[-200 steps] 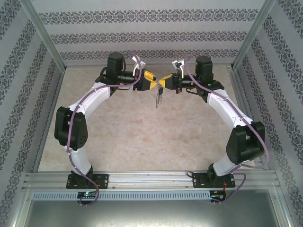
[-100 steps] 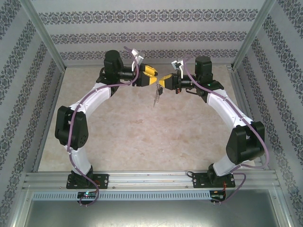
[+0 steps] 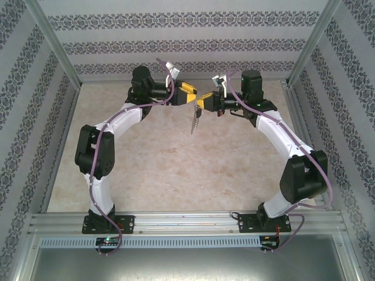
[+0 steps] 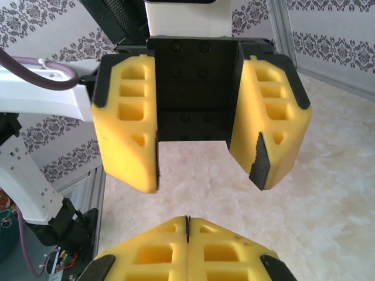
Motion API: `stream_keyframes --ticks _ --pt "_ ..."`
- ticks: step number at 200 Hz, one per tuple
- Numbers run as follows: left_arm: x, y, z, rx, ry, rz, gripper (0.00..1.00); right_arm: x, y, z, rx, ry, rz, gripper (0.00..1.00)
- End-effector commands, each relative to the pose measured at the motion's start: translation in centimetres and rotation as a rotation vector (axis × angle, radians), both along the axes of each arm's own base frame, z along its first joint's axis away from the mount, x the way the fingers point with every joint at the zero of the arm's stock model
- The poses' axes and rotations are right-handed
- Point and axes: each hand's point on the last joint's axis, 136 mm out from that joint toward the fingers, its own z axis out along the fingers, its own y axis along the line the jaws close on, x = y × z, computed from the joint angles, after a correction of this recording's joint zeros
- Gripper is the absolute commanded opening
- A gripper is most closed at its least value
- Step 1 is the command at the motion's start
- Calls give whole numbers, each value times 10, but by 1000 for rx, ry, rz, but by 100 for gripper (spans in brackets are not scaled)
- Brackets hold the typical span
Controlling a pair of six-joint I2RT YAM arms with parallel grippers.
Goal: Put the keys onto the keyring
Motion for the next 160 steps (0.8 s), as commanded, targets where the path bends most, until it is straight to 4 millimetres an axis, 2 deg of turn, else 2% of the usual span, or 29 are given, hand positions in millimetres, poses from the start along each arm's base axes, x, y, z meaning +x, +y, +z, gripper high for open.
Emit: stream_keyframes --ticks 1,19,38,85,122,160 --pt "-17 -2 -1 105 -88 32 45 2 1 14 7 -57 5 0" --pt "-31 -8 -15 220 -127 23 45 3 2 14 8 -56 7 0" --pt "-34 -12 -18 249 -135 4 45 6 2 13 8 -54 5 0" --pt "-39 -12 -14 234 -146 -15 39 8 1 11 5 -51 -2 0" --pt "-44 -12 -12 220 -148 -37 26 10 -2 10 10 -45 -6 0" --pt "-43 -13 -5 193 -159 -36 25 9 -1 9 12 -40 3 0"
